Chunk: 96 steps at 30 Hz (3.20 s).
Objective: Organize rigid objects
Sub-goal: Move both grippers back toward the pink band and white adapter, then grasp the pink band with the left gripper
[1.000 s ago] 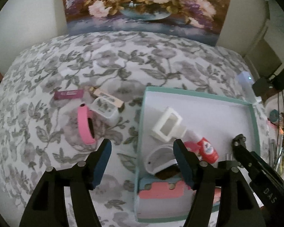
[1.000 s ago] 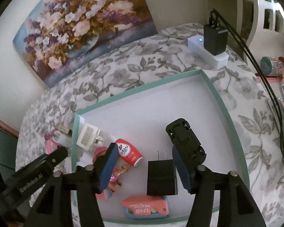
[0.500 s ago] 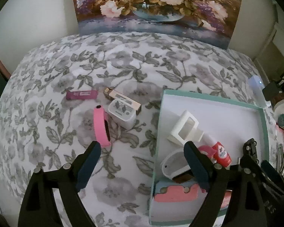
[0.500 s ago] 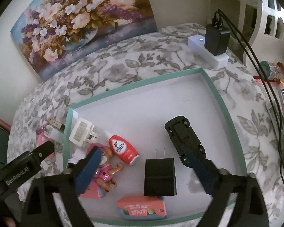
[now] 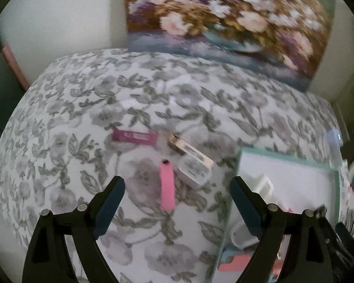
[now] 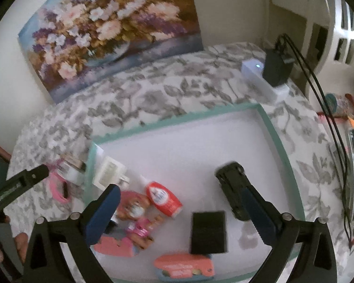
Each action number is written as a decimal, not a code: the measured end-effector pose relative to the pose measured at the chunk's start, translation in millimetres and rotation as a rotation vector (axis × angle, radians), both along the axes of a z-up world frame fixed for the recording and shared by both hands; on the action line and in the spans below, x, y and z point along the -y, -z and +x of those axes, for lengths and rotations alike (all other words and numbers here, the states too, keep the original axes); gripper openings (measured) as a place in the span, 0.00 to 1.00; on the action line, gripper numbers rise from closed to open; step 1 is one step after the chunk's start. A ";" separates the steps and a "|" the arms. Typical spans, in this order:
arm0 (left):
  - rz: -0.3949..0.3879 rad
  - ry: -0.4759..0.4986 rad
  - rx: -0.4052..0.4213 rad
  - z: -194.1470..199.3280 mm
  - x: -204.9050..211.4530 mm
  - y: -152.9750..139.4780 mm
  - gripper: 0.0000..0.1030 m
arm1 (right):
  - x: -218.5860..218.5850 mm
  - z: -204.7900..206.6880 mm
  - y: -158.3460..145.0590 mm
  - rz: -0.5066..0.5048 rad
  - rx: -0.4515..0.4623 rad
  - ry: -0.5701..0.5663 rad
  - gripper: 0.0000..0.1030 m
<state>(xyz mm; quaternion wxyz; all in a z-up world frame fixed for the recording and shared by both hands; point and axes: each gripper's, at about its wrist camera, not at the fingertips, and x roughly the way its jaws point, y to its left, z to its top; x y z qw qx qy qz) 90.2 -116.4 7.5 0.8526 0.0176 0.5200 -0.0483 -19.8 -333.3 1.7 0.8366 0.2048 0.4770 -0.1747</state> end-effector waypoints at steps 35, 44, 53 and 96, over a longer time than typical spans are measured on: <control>-0.101 -0.063 -0.097 101.8 -94.9 21.1 0.88 | -102.2 126.9 9.8 -0.014 0.038 -0.261 1.00; -0.144 -0.027 -0.218 85.5 -85.2 45.7 0.88 | -111.2 128.2 22.1 -0.015 -0.025 -0.241 1.00; -0.165 -0.027 -0.233 71.0 -80.9 39.4 0.88 | -97.6 117.2 13.1 -0.017 -0.050 -0.172 1.00; -0.295 0.122 -0.317 49.8 -37.4 66.9 0.16 | -86.1 105.0 6.6 0.030 -0.028 -0.131 1.00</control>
